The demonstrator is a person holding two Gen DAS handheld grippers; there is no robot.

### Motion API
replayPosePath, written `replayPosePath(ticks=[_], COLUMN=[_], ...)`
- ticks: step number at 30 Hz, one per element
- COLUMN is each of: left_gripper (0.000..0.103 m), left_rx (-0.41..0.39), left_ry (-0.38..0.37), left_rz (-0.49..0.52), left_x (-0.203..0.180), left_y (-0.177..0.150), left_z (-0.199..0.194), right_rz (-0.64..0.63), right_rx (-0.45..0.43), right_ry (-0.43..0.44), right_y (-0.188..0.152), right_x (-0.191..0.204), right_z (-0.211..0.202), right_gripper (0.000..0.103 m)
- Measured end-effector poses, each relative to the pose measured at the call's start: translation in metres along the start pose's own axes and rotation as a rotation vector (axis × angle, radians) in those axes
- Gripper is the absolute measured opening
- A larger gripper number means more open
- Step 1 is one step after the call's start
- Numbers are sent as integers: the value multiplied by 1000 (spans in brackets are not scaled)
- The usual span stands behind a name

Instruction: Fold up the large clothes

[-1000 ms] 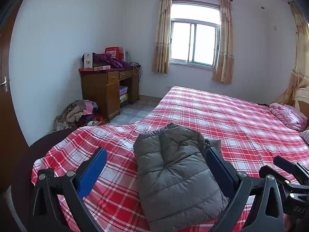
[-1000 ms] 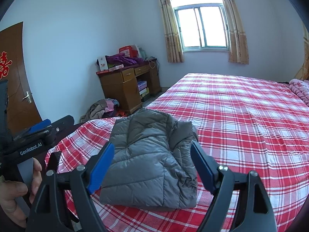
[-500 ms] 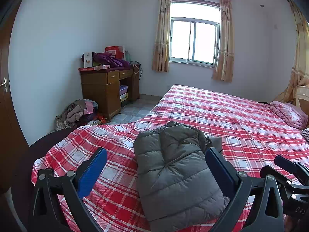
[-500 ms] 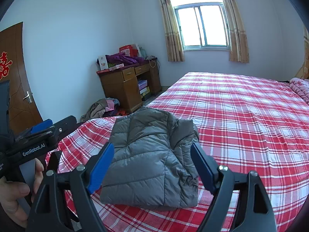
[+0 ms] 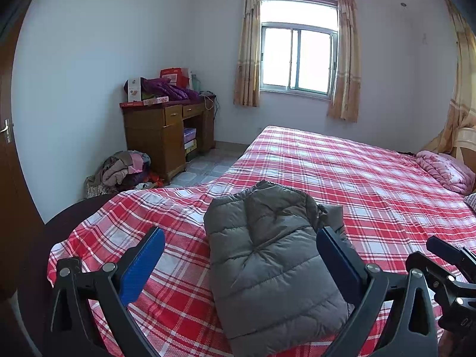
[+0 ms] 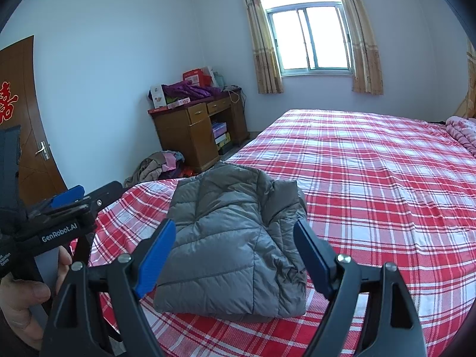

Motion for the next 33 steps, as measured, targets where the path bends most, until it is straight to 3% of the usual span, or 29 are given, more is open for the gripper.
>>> replayPosePath(ticks=[19, 33], left_gripper=[102, 102], left_rx=[14, 18], left_ry=[8, 16], left_rz=[4, 41], left_x=[0, -6], left_y=[0, -8], left_z=[4, 10], right_rz=[2, 5], right_rx=[-72, -51], right_ry=[-9, -7], right_y=[5, 1], right_x=[-2, -4], right_z=[-13, -9], right_gripper=[87, 87])
Point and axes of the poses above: each gripper's, at about its wrist camera, not at the fingertips, and z roughly the way its jaws point, x to its left, y to its top, the point moved 3 cm from there along z, roughly the way its jaws point, and after that the axes turned 2 degrees about -z, right-handed, at the moved point
